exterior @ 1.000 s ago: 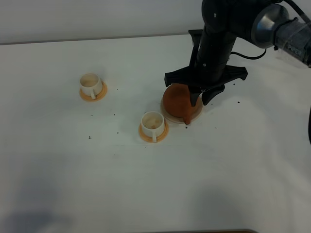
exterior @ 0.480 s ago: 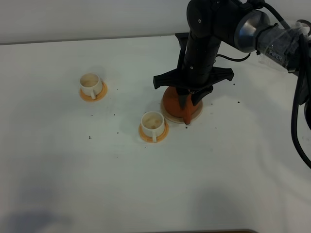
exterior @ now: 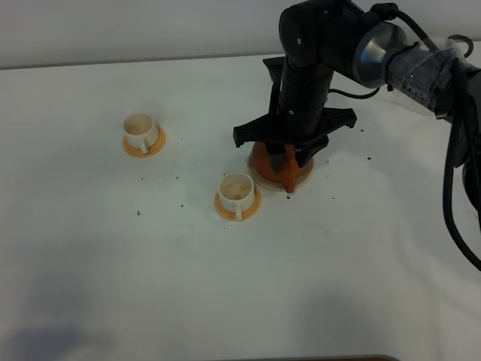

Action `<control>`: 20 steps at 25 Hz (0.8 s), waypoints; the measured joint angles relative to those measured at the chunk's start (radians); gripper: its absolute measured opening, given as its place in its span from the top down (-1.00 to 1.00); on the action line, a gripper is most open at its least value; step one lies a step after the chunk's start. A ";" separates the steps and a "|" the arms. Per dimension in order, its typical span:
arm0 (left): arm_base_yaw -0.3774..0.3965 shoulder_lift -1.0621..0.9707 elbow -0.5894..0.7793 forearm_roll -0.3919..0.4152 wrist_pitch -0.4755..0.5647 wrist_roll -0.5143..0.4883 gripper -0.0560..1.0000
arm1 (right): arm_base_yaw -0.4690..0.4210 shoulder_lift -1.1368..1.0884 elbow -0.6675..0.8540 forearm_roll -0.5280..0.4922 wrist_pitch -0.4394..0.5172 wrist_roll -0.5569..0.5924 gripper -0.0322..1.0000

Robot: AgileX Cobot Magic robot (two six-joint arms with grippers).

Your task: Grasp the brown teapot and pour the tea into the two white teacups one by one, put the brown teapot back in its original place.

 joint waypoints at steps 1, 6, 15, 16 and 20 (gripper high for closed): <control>0.000 0.000 0.000 0.000 0.000 0.000 0.39 | 0.001 0.005 0.000 -0.002 0.000 -0.005 0.23; 0.000 0.000 0.000 0.000 0.000 0.000 0.39 | 0.006 0.028 0.000 -0.008 0.000 -0.009 0.23; 0.000 0.000 0.000 0.000 0.000 0.000 0.39 | 0.006 0.036 0.000 -0.055 0.000 -0.009 0.24; 0.000 0.000 0.000 0.000 0.000 0.000 0.39 | 0.006 0.040 0.000 -0.057 0.000 -0.009 0.24; 0.000 0.000 0.000 0.000 0.000 0.000 0.39 | 0.006 0.051 0.000 -0.057 0.001 -0.014 0.24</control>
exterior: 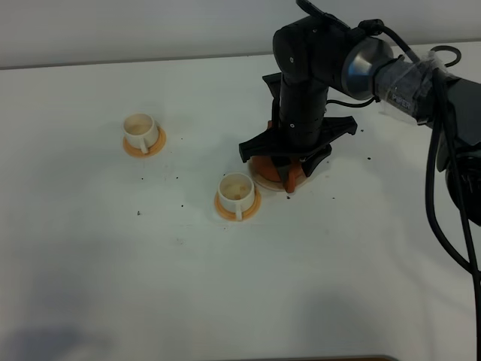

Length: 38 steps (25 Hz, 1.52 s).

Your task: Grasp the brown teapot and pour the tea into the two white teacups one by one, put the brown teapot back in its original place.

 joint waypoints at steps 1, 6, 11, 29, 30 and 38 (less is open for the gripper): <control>0.000 0.000 0.000 0.000 0.000 0.000 0.39 | 0.000 0.002 0.000 0.000 0.001 -0.001 0.24; 0.000 0.000 0.000 0.000 0.000 0.000 0.39 | 0.000 0.002 0.000 0.001 0.001 -0.003 0.24; 0.000 0.000 0.000 0.000 0.000 0.000 0.39 | 0.000 0.002 0.000 0.000 0.001 -0.011 0.34; 0.000 0.000 0.000 0.000 0.000 0.000 0.39 | 0.000 0.002 0.000 -0.007 0.010 -0.104 0.76; 0.000 0.000 0.000 0.000 0.000 0.000 0.39 | 0.000 0.002 0.000 -0.007 0.010 -0.105 0.76; 0.000 0.000 0.000 0.000 0.000 0.000 0.39 | 0.000 -0.018 0.000 -0.037 0.006 -0.107 0.76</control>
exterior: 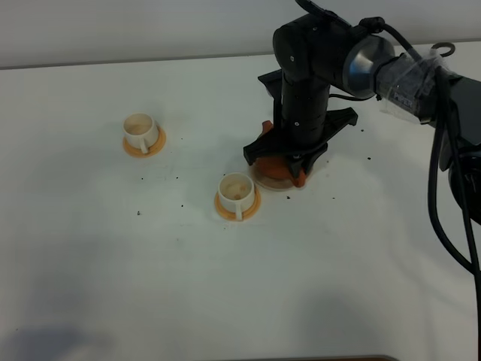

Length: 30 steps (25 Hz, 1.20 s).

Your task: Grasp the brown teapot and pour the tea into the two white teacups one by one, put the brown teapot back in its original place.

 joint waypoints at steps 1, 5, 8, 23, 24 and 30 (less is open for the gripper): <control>0.000 0.000 0.000 0.000 0.000 0.000 0.39 | 0.000 -0.004 0.000 -0.003 0.000 0.000 0.76; 0.000 0.000 0.000 0.000 0.000 0.000 0.39 | 0.000 -0.008 0.000 -0.013 0.000 0.000 0.76; 0.000 0.000 0.000 0.000 0.000 0.000 0.39 | 0.000 -0.008 0.000 -0.013 0.000 0.000 0.76; 0.000 0.000 0.000 0.000 0.000 0.000 0.39 | 0.000 -0.054 0.000 -0.023 0.002 -0.001 0.76; 0.000 0.000 0.000 0.000 0.000 0.000 0.39 | 0.000 -0.057 0.000 -0.028 0.002 -0.007 0.76; 0.000 0.000 0.000 0.000 0.000 0.000 0.39 | 0.005 -0.083 -0.015 -0.067 0.005 -0.074 0.76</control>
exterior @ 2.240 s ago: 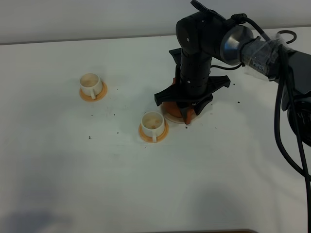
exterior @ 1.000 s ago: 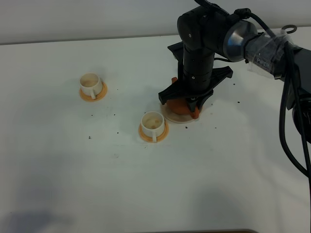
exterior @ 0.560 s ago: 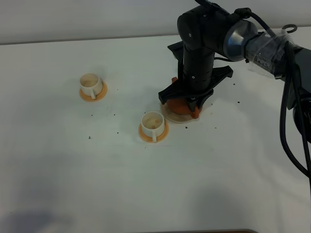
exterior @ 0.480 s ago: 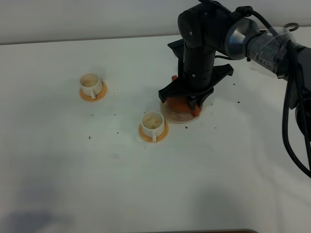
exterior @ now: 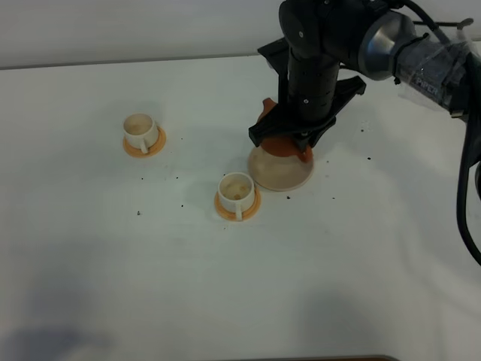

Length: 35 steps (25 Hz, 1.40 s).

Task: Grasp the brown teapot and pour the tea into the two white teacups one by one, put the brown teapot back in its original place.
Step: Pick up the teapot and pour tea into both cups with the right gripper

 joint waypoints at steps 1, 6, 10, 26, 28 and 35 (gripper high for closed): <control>0.000 0.000 0.000 0.000 0.000 0.000 0.39 | 0.000 0.000 -0.009 -0.002 -0.001 -0.016 0.76; 0.000 0.000 0.000 0.000 0.000 0.000 0.39 | 0.009 -0.003 -0.052 -0.006 0.000 -0.098 0.76; 0.000 0.000 0.000 0.000 0.000 0.000 0.39 | 0.037 0.022 -0.119 -0.032 -0.001 -0.139 0.76; 0.000 0.000 0.000 0.000 0.000 0.000 0.39 | 0.123 0.229 -0.408 -0.079 -0.017 -0.340 0.76; 0.000 0.000 0.000 0.000 0.000 0.000 0.39 | 0.132 0.242 -0.413 -0.107 -0.047 -0.359 0.76; 0.000 0.000 0.000 0.000 0.000 0.000 0.39 | 0.163 0.279 -0.417 -0.144 -0.167 -0.397 0.76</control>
